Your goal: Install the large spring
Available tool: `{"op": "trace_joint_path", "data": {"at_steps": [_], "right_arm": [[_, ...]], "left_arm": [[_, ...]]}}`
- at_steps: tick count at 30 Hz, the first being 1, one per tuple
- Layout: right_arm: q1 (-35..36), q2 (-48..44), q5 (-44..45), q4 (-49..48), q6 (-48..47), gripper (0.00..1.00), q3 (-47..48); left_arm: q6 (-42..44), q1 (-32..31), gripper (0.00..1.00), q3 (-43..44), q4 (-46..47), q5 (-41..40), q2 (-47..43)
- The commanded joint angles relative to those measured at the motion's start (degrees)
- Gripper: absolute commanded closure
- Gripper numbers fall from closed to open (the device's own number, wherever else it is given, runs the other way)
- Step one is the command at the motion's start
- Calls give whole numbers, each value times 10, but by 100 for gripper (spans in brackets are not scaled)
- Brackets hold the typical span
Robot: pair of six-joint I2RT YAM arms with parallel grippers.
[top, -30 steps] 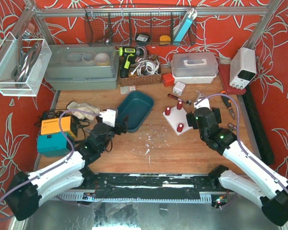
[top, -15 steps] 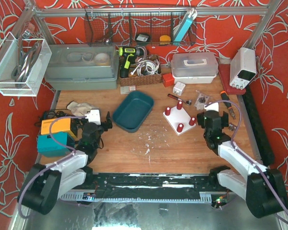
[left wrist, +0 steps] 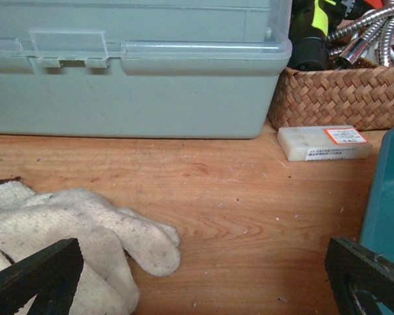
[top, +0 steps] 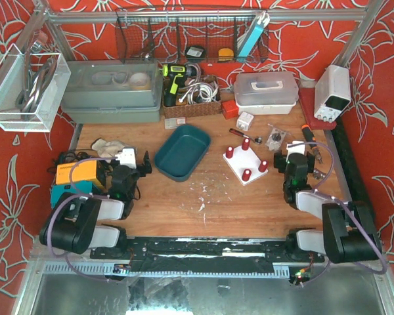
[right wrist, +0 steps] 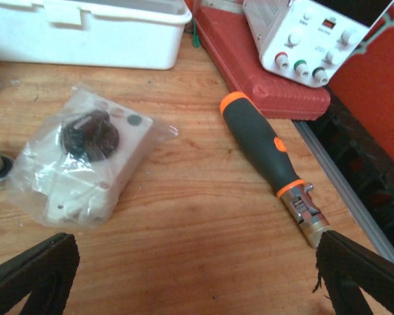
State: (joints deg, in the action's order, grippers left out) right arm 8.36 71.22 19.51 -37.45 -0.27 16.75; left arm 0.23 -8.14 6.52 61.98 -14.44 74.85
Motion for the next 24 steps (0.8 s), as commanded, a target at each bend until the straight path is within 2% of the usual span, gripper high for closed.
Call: {"op": "trace_joint_path", "data": {"at_steps": [1,9,24], "right_arm": [[-20,33,-43,-94,13,1,-18],[-22,90,-44,-178,12,1,-35],[-12,92,-17,-146,9,1,-19]], "left_arm": [[7,5,0,-10,87,5,28],[5,6,0,-14,121,-1,61],[6,6,0,-13,118,1,63]]}}
